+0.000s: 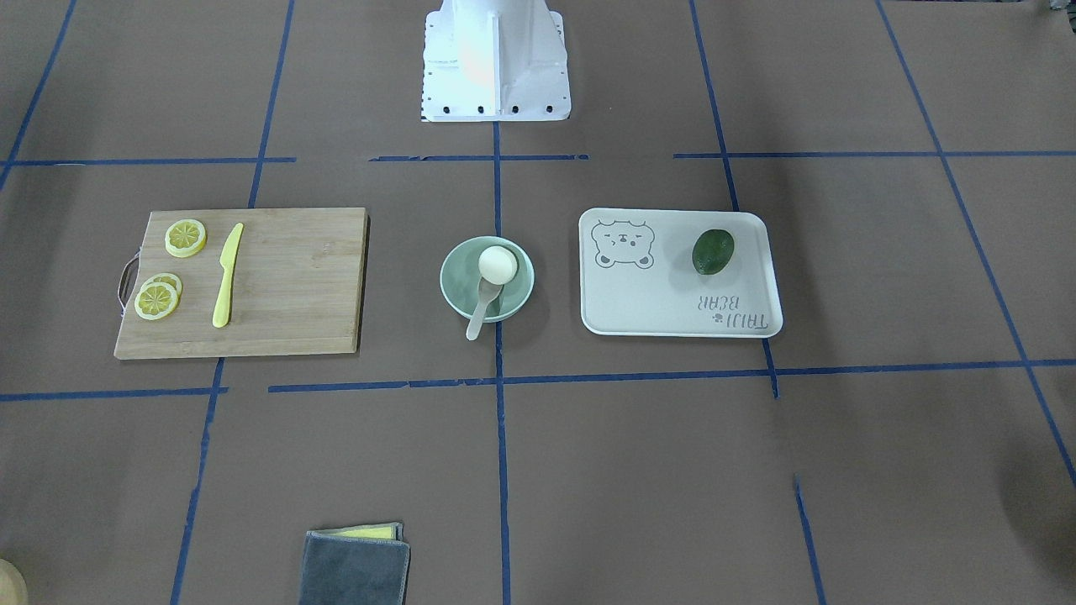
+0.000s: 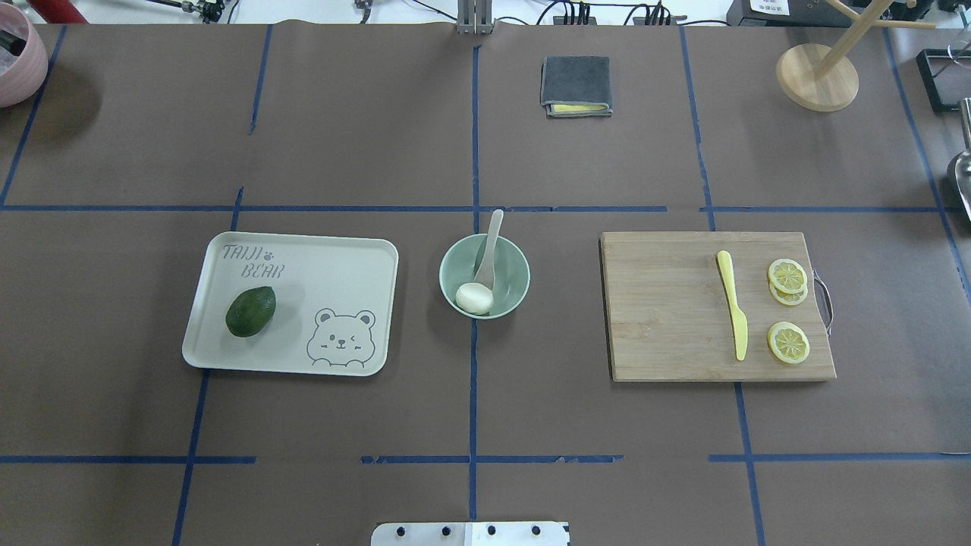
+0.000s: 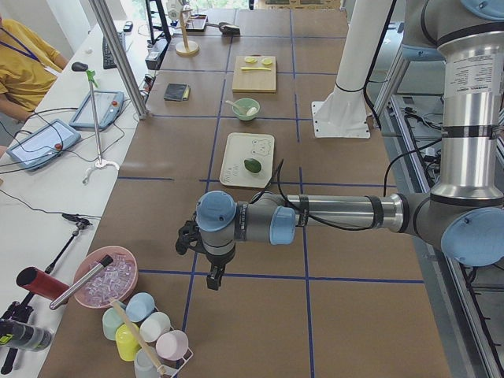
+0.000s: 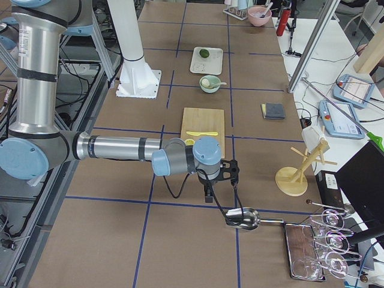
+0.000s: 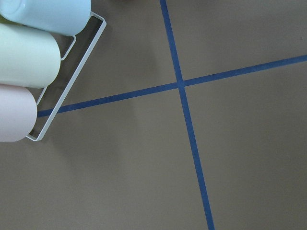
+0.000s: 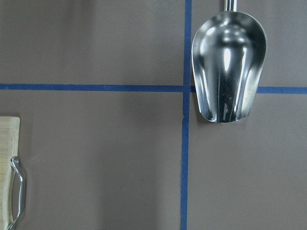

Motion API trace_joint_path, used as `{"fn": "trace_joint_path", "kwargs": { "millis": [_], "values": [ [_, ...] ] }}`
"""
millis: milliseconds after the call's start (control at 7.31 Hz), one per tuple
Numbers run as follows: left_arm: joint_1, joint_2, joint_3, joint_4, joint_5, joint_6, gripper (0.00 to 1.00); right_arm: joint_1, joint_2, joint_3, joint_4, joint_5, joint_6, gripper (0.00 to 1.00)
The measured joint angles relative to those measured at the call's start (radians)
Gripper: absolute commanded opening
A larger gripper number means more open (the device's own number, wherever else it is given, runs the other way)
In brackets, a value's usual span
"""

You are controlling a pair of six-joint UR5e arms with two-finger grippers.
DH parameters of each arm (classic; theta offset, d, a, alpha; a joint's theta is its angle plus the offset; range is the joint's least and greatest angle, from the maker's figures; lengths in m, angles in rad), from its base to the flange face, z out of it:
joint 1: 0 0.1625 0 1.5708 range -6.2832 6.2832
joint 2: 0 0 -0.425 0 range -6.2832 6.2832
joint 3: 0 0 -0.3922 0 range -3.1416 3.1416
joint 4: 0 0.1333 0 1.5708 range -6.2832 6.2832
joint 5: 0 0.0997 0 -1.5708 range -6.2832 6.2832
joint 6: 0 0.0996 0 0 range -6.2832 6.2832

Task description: Put spoon and bun in bowl

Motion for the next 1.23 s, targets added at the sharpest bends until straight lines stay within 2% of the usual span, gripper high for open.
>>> {"fn": "trace_joint_path", "kwargs": {
  "millis": [821,1231],
  "values": [
    [0.000,0.004,0.004,-0.005,-0.001,0.001,1.00,-0.065,-0.007,0.004,-0.037,-0.007,-0.095,1.00],
    [-0.001,0.009,0.007,-0.013,-0.001,0.000,1.00,-0.068,-0.005,0.058,-0.135,-0.016,-0.156,1.00]
  ]
}}
